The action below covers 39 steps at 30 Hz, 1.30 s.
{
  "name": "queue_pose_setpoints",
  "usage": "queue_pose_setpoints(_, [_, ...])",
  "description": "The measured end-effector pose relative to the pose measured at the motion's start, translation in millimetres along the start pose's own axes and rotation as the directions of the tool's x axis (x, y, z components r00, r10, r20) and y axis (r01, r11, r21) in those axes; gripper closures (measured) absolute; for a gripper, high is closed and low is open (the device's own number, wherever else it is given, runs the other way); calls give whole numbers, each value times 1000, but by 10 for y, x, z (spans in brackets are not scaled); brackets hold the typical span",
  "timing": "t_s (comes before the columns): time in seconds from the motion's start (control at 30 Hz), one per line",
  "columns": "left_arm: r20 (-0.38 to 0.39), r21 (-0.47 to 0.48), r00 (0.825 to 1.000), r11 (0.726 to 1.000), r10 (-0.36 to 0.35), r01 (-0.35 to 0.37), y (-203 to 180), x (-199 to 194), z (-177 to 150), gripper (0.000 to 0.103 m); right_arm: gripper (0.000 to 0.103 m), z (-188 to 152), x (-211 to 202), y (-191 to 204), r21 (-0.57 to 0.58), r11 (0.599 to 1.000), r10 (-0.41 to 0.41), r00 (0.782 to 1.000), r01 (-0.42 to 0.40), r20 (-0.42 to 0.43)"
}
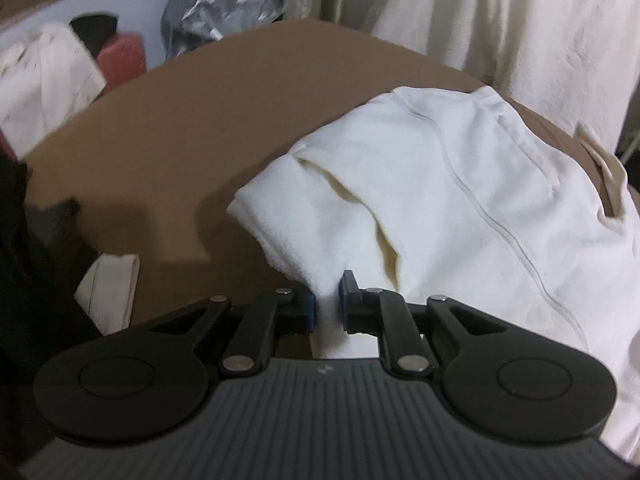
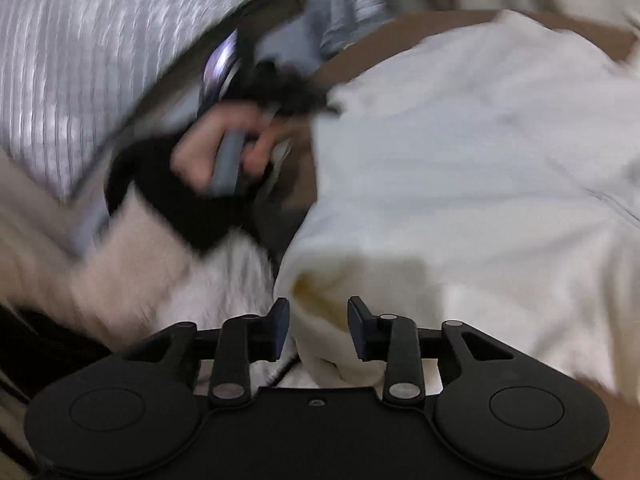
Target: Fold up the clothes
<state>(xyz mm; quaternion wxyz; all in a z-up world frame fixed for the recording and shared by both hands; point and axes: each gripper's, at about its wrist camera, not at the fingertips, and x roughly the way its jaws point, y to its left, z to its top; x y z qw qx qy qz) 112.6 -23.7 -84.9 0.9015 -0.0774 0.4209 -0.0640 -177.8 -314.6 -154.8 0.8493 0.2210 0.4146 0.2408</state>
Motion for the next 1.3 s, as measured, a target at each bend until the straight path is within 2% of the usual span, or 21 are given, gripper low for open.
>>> queue_pose_setpoints(0.1, [10, 8, 1000, 1000, 23, -23, -2, -18, 7, 90, 42, 108, -481, -103, 17, 994, -108, 987, 107, 122])
queue_pose_setpoints(0.2, [110, 3, 994, 1000, 18, -18, -43, -342, 26, 87, 41, 147, -779, -414, 119, 949, -310, 932, 291, 186])
queue_pose_setpoints(0.27, [186, -1, 982, 1000, 11, -12, -74, -593, 40, 78, 41, 139, -909, -711, 251, 882, -448, 876, 399, 180])
queue_pose_setpoints(0.33, [261, -4, 965, 1000, 6, -5, -105, -845, 55, 50, 39, 47, -977, -998, 451, 767, -568, 809, 456, 149])
queue_pose_setpoints(0.37, [280, 14, 960, 1000, -17, 13, -156, -933, 63, 48, 39, -9, -980, -1097, 504, 755, -555, 818, 420, 150])
queue_pose_setpoints(0.53, [68, 211, 962, 946, -265, 246, -851, -681, -90, 48, 35, -212, -910, -1468, 580, 728, -537, 829, 364, 154])
queue_pose_setpoints(0.6, [-70, 288, 940, 896, -333, 338, -1231, -433, -297, 48, 23, -248, -798, -1635, 602, 711, -536, 834, 364, 129])
queue_pose_setpoints(0.67, [-197, 330, 912, 852, -359, 406, -1502, -242, -477, 50, 14, -271, -600, -1789, 593, 687, -572, 816, 420, 86])
queue_pose_setpoints(0.7, [-257, 345, 895, 831, -364, 437, -1622, -154, -563, 53, 25, -253, -523, -1850, 581, 683, -586, 807, 442, 75])
queue_pose_setpoints(0.73, [-317, 357, 875, 809, -366, 468, -1742, -66, -648, 53, 45, -213, -474, -1895, 574, 702, -563, 822, 422, 85])
queue_pose_setpoints(0.77, [-333, 398, 875, 789, -351, 468, -1841, -45, -699, 53, 85, -159, -491, -1869, 562, 735, -528, 840, 379, 124])
queue_pose_setpoints(0.83, [-300, 502, 899, 749, -319, 433, -1981, -110, -740, 53, 87, -54, -629, -1603, 494, 783, -536, 814, 378, 225])
queue_pose_setpoints(0.87, [-293, 523, 899, 733, -325, 435, -2015, -143, -752, 53, 89, -12, -703, -1451, 452, 801, -543, 794, 392, 273])
queue_pose_setpoints(0.93, [-277, 566, 899, 699, -338, 437, -2083, -209, -776, 53, 92, -25, -900, -1028, 374, 782, -616, 708, 498, 345])
queue_pose_setpoints(0.97, [-270, 586, 899, 682, -345, 438, -2117, -242, -789, 53, 93, -59, -960, -904, 368, 739, -672, 652, 564, 351])
queue_pose_setpoints(1.03, [-287, 604, 892, 657, -349, 451, -2159, -240, -837, 52, 93, -127, -972, -807, 325, 594, -802, 504, 736, 321])
queue_pose_setpoints(1.07, [-329, 590, 883, 657, -334, 469, -2142, -163, -894, 52, 93, -145, -919, -942, 298, 556, -829, 490, 776, 269])
queue_pose_setpoints(1.1, [-359, 591, 879, 653, -313, 474, -2123, -104, -965, 52, 94, -172, -882, -1089, 292, 540, -841, 492, 789, 224])
queue_pose_setpoints(1.17, [-392, 621, 882, 632, -261, 463, -2082, -27, -1124, 52, 93, -273, -889, -1414, 391, 604, -790, 586, 694, 180])
queue_pose_setpoints(1.2, [-389, 654, 891, 611, -235, 447, -2062, -22, -1201, 52, 92, -325, -895, -1471, 423, 618, -773, 610, 663, 173])
queue_pose_setpoints(1.3, [-373, 717, 906, 557, -200, 419, -2026, -59, -1338, 52, 86, -485, -874, -1446, 468, 579, -796, 587, 668, 146])
